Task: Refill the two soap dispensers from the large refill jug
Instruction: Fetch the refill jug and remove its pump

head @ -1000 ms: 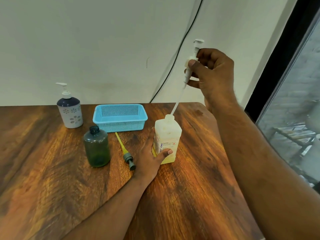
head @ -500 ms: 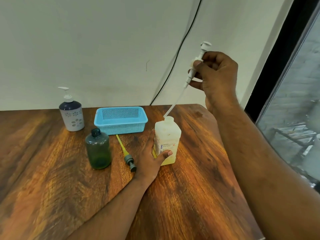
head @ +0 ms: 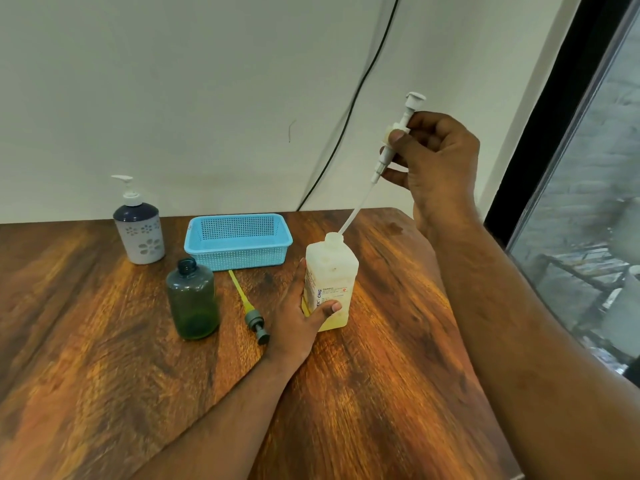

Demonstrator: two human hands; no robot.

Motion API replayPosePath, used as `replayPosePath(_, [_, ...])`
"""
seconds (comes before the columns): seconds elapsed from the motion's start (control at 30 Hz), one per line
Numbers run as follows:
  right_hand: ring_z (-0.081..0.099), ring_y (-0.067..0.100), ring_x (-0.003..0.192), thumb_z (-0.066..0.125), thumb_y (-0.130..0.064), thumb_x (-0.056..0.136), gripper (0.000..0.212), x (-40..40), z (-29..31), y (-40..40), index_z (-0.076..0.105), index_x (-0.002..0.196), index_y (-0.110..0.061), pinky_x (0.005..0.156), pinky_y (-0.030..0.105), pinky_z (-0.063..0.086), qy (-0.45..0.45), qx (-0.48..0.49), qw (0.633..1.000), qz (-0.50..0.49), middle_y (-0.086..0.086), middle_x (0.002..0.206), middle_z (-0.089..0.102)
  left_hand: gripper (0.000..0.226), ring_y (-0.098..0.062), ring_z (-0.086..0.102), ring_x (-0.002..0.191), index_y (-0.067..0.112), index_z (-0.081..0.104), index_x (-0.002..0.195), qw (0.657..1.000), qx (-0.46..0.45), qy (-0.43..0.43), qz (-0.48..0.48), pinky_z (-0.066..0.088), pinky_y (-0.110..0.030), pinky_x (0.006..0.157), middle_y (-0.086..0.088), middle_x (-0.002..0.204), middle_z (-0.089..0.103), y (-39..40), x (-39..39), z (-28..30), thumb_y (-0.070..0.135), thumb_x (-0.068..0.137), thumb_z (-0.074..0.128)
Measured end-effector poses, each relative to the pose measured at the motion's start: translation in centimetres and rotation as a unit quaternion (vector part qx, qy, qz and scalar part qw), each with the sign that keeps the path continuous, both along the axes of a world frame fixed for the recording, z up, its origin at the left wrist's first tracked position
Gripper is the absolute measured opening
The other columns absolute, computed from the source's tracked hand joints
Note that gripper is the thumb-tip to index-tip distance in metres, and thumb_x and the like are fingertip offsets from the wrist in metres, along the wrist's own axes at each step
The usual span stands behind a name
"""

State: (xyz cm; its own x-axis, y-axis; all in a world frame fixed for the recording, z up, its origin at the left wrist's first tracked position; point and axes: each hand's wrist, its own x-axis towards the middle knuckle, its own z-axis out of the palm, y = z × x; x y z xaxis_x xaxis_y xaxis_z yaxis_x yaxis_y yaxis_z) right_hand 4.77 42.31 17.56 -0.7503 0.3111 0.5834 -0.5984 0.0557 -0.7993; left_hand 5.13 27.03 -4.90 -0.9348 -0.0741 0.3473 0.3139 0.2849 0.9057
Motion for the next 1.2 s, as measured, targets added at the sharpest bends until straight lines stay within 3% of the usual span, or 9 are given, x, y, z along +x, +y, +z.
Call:
replayPosePath(0.07, [0.072, 0.029, 0.085, 0.068, -0.006, 0.084, 0.02, 0.3, -0.2, 0.4, 0.063, 0.104, -0.006, 0.07, 0.044, 0.061, 0.007, -0.023, 1.0, 0.014, 0.017, 0.1, 0.068, 0.082, -0.006, 0.048, 0.125, 0.049, 0.024, 0.138, 1.0, 0.008, -0.005, -0.006, 0.046, -0.013, 0.088, 0.014, 0.133, 0.054, 0.0, 0.0, 0.0, 0.029, 0.081, 0.079])
replayPosePath(0.27, [0.069, 0.037, 0.096, 0.072, 0.001, 0.08, 0.034, 1.3, -2.6, 2.9, 0.057, 0.107, -0.013, 0.076, 0.05, 0.059, 0.057, -0.091, 0.993, 0.052, 0.006, 0.104, 0.059, 0.085, -0.012, 0.049, 0.133, 0.042, 0.031, 0.149, 0.999, 0.017, -0.022, -0.017, 0.054, -0.04, 0.099, 0.009, 0.143, 0.054, -0.1, -0.6, -0.7, 0.041, 0.078, 0.078])
replayPosePath(0.43, [0.069, 0.023, 0.1, 0.072, 0.004, 0.079, 0.041, 1.0, -8.2, 3.5, 0.056, 0.114, -0.008, 0.082, 0.038, 0.058, -0.001, -0.045, 0.998, 0.038, 0.004, 0.106, 0.065, 0.069, -0.012, 0.055, 0.126, 0.081, 0.029, 0.118, 1.0, 0.018, -0.007, -0.011, 0.055, -0.046, 0.096, 0.013, 0.135, 0.058, -0.1, -0.4, -0.4, 0.062, 0.068, 0.073])
replayPosePath(0.57, [0.068, 0.015, 0.104, 0.075, 0.0, 0.076, 0.036, 0.4, -13.9, 3.6, 0.064, 0.11, -0.007, 0.088, 0.035, 0.057, -0.091, -0.008, 0.995, 0.028, 0.004, 0.109, 0.07, 0.077, -0.014, 0.055, 0.127, 0.078, 0.027, 0.122, 1.0, 0.013, 0.008, -0.01, 0.053, -0.041, 0.099, 0.015, 0.132, 0.056, -0.1, 0.0, -0.1, 0.04, 0.079, 0.079])
replayPosePath(0.7, [0.066, 0.013, 0.097, 0.077, -0.009, 0.078, 0.028, -0.1, -17.7, 3.8, 0.069, 0.099, -0.025, 0.083, 0.031, 0.056, -0.12, 0.096, 0.988, 0.002, -0.004, 0.103, 0.07, 0.076, -0.013, 0.055, 0.126, 0.079, 0.03, 0.12, 1.0, 0.022, 0.006, -0.014, 0.053, -0.044, 0.1, 0.016, 0.132, 0.056, -0.1, 0.0, 0.0, 0.039, 0.078, 0.079])
replayPosePath(0.8, [0.061, 0.001, 0.097, 0.074, -0.005, 0.08, 0.026, -0.2, -19.4, 3.9, 0.07, 0.099, -0.022, 0.082, 0.017, 0.054, -0.111, 0.193, 0.975, -0.018, -0.008, 0.105, 0.067, 0.077, -0.013, 0.054, 0.128, 0.07, 0.027, 0.131, 1.0, 0.016, 0.0, -0.006, 0.053, -0.045, 0.099, 0.012, 0.139, 0.056, 0.0, 0.1, 0.0, 0.05, 0.075, 0.076])
replayPosePath(0.97, [0.052, -0.002, 0.104, 0.068, -0.002, 0.084, 0.025, -1.1, -20.9, 4.8, 0.067, 0.091, -0.026, 0.086, 0.008, 0.045, -0.089, 0.416, 0.905, 0.015, -0.007, 0.115, 0.057, 0.083, -0.014, 0.049, 0.132, 0.047, 0.025, 0.145, 1.0, -0.017, 0.016, 0.001, 0.049, -0.035, 0.101, 0.004, 0.144, 0.053, 0.0, -0.2, -0.1, 0.043, 0.08, 0.077])
replayPosePath(1.07, [0.041, 0.0, 0.113, 0.062, -0.007, 0.088, 0.019, -1.3, -21.0, 5.1, 0.066, 0.101, -0.022, 0.092, 0.007, 0.036, -0.077, 0.525, 0.847, 0.036, -0.004, 0.126, 0.054, 0.089, -0.012, 0.049, 0.132, 0.048, 0.027, 0.148, 1.0, -0.022, 0.013, 0.005, 0.05, -0.041, 0.102, 0.006, 0.144, 0.053, 0.0, -0.3, -0.3, 0.065, 0.071, 0.069])
replayPosePath(1.2, [0.041, 0.002, 0.117, 0.066, -0.024, 0.084, 0.036, -1.1, -21.2, 4.8, 0.057, 0.119, -0.022, 0.095, 0.009, 0.034, -0.065, 0.547, 0.832, 0.069, -0.006, 0.128, 0.053, 0.083, -0.01, 0.052, 0.13, 0.051, 0.033, 0.143, 1.0, 0.003, 0.011, -0.006, 0.053, -0.039, 0.1, 0.016, 0.139, 0.055, -0.2, -0.5, -0.7, 0.057, 0.072, 0.076])
